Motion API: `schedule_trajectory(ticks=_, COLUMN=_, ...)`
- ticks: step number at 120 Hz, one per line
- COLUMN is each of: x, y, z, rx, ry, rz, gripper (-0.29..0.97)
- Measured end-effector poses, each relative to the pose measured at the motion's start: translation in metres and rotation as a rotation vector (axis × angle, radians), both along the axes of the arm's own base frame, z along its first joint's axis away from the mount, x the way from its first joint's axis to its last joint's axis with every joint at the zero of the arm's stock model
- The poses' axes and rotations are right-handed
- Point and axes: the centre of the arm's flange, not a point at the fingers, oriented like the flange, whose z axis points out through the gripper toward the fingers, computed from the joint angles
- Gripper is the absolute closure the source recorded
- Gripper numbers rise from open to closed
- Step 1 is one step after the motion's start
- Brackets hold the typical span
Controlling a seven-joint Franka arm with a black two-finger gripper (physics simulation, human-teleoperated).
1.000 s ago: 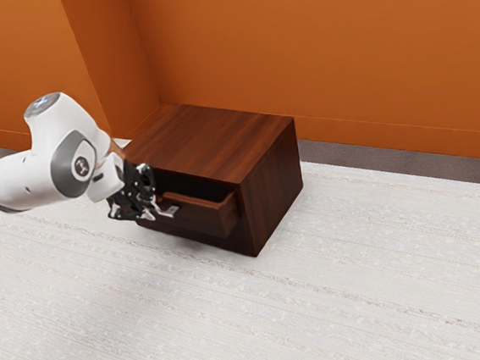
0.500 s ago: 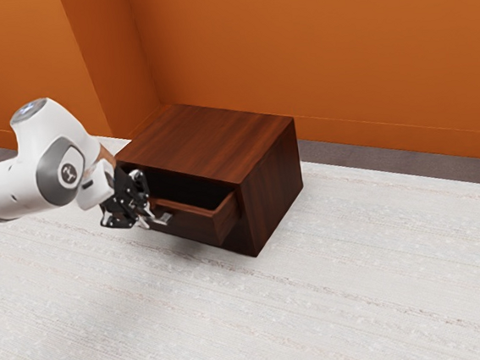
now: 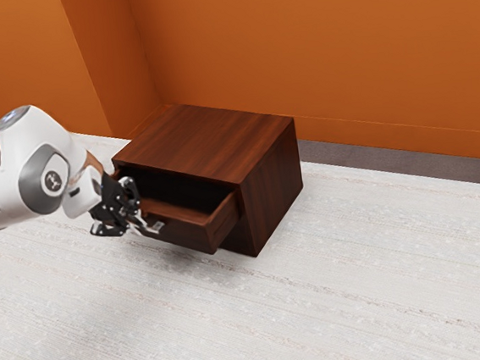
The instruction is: Pull the drawer handle with one arm to open the drawer
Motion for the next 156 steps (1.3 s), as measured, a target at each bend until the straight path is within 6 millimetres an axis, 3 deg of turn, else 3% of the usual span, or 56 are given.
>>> schedule_trajectory(ticks=59, x=-0.029, y=0.012, z=0.001, rx=-0.036, ry=-0.004, rz=0.024, gripper=0.64)
schedule_trajectory(ticks=156, x=-0.053, y=0.016, z=0.004, rx=-0.042, ry=-0.024, rz=0.018, gripper=0.63)
